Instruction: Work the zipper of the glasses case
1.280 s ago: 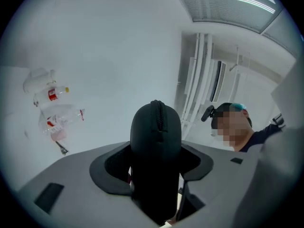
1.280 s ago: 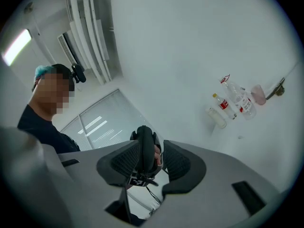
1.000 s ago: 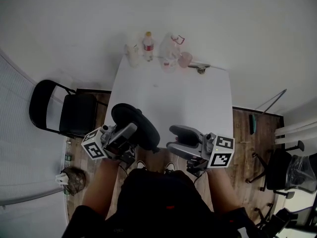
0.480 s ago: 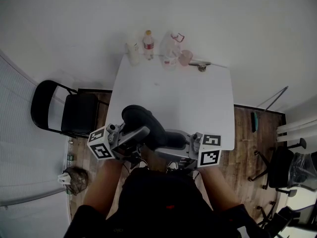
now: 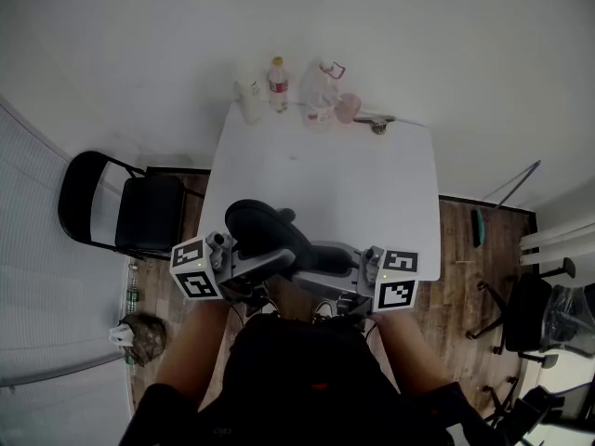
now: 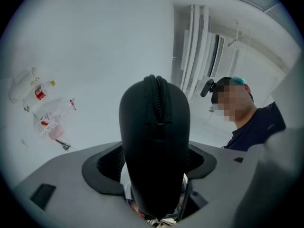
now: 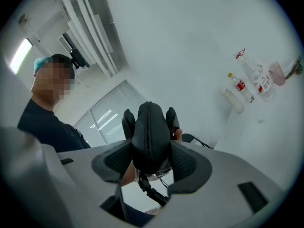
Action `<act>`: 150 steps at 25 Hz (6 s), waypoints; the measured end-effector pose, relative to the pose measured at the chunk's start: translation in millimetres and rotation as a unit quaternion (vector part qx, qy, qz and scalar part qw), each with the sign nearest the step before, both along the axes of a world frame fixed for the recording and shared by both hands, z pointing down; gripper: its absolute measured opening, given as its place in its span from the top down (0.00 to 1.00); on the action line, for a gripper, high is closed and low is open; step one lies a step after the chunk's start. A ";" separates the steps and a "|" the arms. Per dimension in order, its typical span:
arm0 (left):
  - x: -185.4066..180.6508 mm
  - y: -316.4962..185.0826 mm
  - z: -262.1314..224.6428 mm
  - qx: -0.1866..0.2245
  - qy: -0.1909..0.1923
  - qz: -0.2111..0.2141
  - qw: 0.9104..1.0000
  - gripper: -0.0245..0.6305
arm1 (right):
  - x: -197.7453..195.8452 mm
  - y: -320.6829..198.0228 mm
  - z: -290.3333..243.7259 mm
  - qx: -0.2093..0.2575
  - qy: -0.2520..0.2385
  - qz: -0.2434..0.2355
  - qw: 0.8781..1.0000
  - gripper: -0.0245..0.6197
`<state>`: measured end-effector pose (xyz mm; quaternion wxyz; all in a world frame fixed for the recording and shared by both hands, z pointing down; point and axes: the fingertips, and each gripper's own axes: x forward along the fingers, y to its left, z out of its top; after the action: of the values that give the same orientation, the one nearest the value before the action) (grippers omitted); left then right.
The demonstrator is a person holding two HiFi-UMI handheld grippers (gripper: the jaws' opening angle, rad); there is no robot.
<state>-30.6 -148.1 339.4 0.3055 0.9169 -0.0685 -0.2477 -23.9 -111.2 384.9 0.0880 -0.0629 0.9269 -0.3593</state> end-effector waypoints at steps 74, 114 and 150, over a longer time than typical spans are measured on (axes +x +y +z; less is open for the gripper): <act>-14.5 -75.0 -86.1 -0.072 0.009 -0.191 0.979 0.56 | -7.2 -27.0 -52.8 0.364 0.117 0.304 0.873 0.94; -8.1 -39.0 -47.7 -0.050 -0.076 -0.039 0.995 0.56 | 19.4 -29.4 -42.4 0.480 0.261 0.258 0.797 0.93; 46.3 26.2 60.6 0.046 -0.373 0.102 0.921 0.56 | 25.4 -39.7 -41.6 0.534 0.309 0.223 0.755 0.93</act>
<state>15.7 -121.9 399.9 0.2386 0.9580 -0.0716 0.1419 1.5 -151.0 343.3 -0.1063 -0.3178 0.9046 0.2633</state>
